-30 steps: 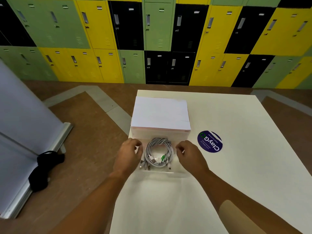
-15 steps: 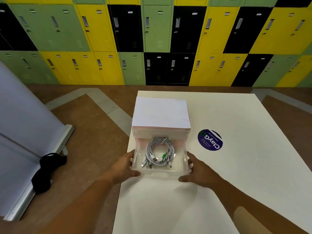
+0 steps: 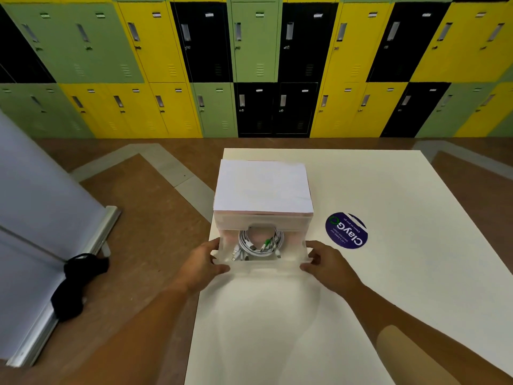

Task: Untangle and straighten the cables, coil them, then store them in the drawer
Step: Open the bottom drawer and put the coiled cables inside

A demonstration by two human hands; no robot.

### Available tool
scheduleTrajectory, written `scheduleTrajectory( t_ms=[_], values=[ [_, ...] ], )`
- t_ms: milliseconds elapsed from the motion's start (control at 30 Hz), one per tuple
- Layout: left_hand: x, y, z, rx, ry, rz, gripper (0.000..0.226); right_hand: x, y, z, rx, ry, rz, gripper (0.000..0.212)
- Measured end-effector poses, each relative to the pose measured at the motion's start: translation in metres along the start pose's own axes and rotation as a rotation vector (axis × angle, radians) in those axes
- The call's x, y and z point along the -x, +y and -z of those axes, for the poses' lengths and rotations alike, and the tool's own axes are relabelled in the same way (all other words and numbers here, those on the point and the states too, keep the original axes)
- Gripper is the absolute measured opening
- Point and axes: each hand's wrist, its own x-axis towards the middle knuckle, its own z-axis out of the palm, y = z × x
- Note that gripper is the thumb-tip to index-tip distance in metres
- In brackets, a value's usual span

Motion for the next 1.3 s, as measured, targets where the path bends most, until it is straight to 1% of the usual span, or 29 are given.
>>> scheduleTrajectory(
  t_ms=[100,133,200,267,333,433,600,767,967,1167,1233,1300],
  values=[
    [-0.006,-0.002,-0.004,0.031,0.037,0.037,0.057,-0.006,0.003,-0.003,-0.057,0.046,-0.014,0.049],
    [-0.008,-0.003,-0.004,0.051,0.056,0.053,0.06,-0.007,0.004,-0.003,-0.089,0.07,-0.026,0.05],
    [-0.012,-0.006,-0.004,0.097,0.096,0.092,0.074,-0.012,0.007,-0.001,-0.158,0.101,-0.049,0.062],
    [-0.017,-0.008,-0.004,0.119,0.128,0.122,0.089,-0.017,0.009,0.002,-0.183,0.085,-0.047,0.079],
    [-0.022,-0.006,-0.003,0.121,0.148,0.123,0.093,-0.023,0.008,0.003,-0.173,0.05,-0.032,0.09],
    [-0.031,-0.002,-0.001,0.091,0.177,0.105,0.085,-0.034,0.006,0.004,-0.148,0.03,-0.011,0.082],
    [-0.046,0.003,0.001,0.024,0.184,0.109,0.058,-0.048,0.003,0.005,-0.126,0.08,-0.023,0.065],
    [-0.053,0.003,0.003,0.022,0.171,0.11,0.055,-0.056,0.003,0.008,-0.093,0.099,-0.011,0.052],
    [-0.051,0.003,0.005,0.003,0.169,0.094,0.052,-0.055,0.004,0.009,-0.035,0.086,0.039,0.06],
    [-0.052,0.002,0.01,0.006,0.153,0.083,0.049,-0.048,0.009,0.005,-0.045,0.064,0.069,0.071],
    [-0.054,0.002,0.01,0.025,0.175,0.072,0.052,-0.048,0.009,0.005,-0.06,0.07,0.068,0.07],
    [-0.056,0.002,0.009,0.041,0.181,0.071,0.049,-0.051,0.008,0.005,-0.067,0.078,0.055,0.067]
  ],
)
